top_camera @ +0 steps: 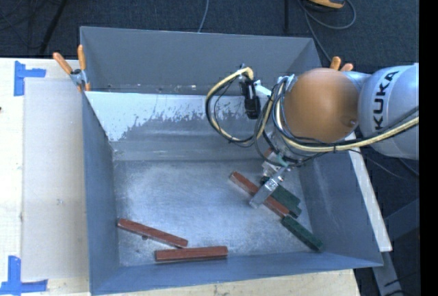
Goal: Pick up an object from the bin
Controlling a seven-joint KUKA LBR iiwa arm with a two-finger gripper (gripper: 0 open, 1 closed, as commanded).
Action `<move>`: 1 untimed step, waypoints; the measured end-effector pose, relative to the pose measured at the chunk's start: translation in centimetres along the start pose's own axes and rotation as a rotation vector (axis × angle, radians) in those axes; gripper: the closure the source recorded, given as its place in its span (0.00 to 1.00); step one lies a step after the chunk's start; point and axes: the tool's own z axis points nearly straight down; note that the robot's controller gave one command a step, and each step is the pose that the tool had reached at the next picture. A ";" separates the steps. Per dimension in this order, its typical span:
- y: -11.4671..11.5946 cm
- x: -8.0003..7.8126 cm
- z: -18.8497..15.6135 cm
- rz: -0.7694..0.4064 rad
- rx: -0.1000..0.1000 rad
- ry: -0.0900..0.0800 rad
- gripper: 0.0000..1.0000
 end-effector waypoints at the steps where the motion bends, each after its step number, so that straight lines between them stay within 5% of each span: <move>1: -0.1 0.0 -0.2 0.002 0.002 -0.001 1.00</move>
Offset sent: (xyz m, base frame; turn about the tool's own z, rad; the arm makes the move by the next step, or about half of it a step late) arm 0.0000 0.0000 0.0000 0.0000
